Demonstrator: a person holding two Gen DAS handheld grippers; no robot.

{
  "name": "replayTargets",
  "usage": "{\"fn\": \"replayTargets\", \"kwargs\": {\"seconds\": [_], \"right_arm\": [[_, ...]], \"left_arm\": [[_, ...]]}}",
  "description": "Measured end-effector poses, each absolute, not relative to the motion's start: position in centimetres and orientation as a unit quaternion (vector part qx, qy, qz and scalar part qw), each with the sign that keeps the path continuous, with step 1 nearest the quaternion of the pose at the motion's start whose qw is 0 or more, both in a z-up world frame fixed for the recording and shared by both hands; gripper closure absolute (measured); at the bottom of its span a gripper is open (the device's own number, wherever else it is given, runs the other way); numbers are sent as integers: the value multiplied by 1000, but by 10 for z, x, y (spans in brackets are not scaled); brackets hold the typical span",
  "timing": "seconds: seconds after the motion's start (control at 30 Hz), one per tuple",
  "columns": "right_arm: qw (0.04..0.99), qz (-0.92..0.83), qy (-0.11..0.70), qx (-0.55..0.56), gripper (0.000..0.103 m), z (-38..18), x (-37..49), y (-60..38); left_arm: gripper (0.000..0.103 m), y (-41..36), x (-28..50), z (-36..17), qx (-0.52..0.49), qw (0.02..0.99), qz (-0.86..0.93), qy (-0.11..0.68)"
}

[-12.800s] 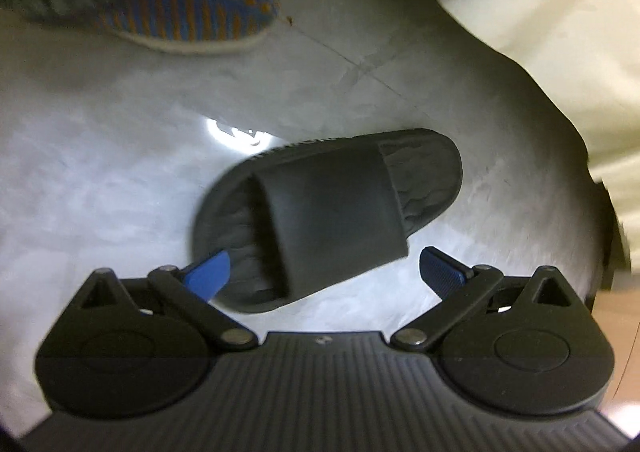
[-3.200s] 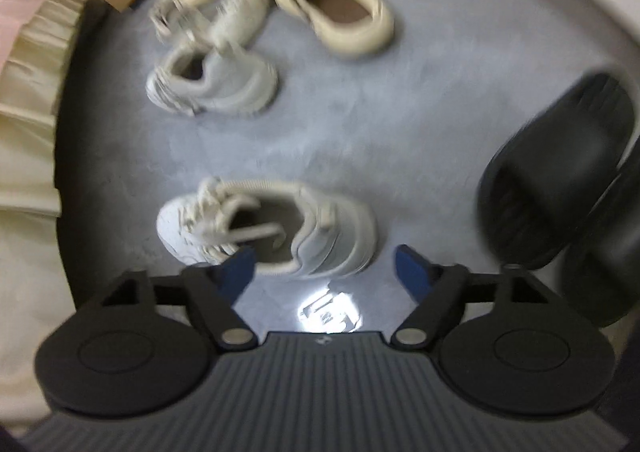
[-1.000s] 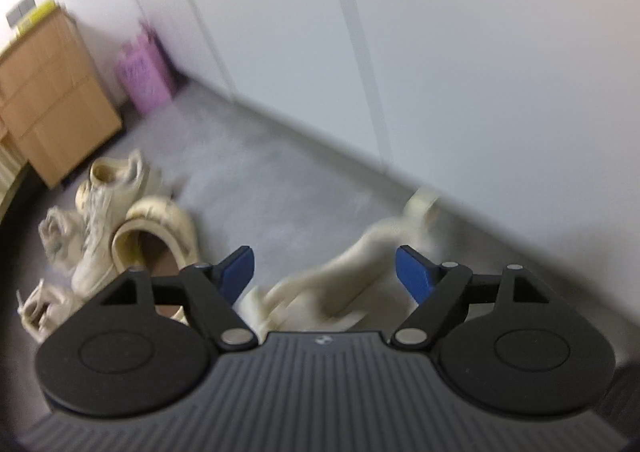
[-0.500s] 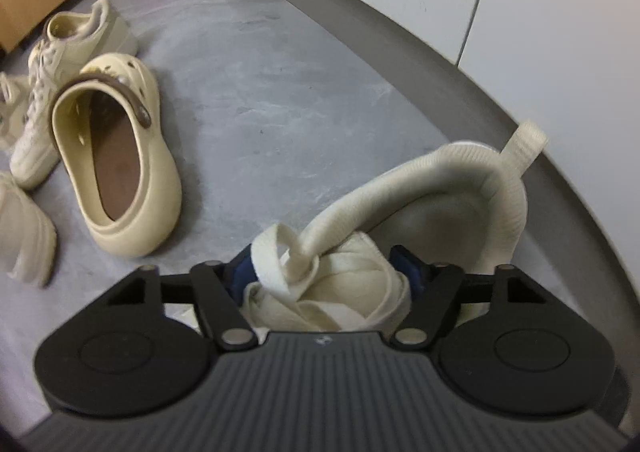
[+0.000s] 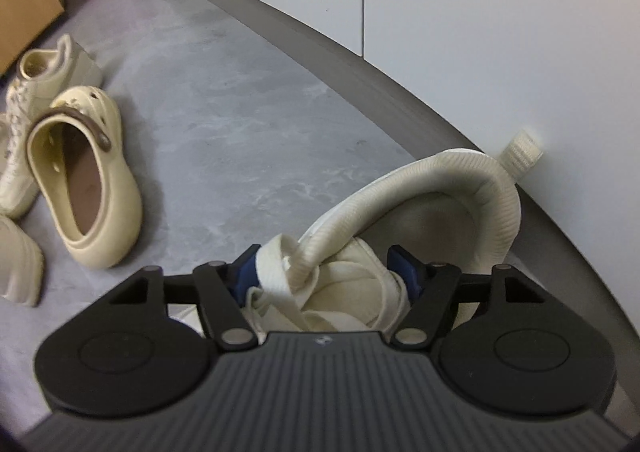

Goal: Organize scattered shoes
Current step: 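Carry the white sneaker with the right tool to the wardrobe and release, then move the left tool to the second white sneaker while the right tool withdraws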

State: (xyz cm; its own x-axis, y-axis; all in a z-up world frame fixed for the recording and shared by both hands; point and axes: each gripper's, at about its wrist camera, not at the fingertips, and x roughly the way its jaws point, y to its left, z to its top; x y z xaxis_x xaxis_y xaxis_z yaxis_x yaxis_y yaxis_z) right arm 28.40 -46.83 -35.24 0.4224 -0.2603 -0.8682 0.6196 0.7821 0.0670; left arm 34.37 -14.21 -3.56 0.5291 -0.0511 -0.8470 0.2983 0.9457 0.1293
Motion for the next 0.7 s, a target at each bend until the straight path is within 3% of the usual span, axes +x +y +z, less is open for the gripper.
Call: {"fn": "replayTargets", "kwargs": {"seconds": [0.03, 0.27, 0.33, 0.7], "right_arm": [[822, -268, 462, 198, 19, -348, 281, -469], [830, -268, 435, 224, 19, -313, 259, -464], [845, -251, 415, 226, 19, -255, 239, -484], [884, -140, 350, 278, 18, -42, 177, -378]], "left_arm": [[0, -142, 344, -35, 129, 866, -100, 473], [0, -139, 341, -21, 122, 874, -104, 459], [0, -138, 337, -18, 126, 876, -110, 452], [0, -122, 307, 4, 134, 892, -129, 412]]}}
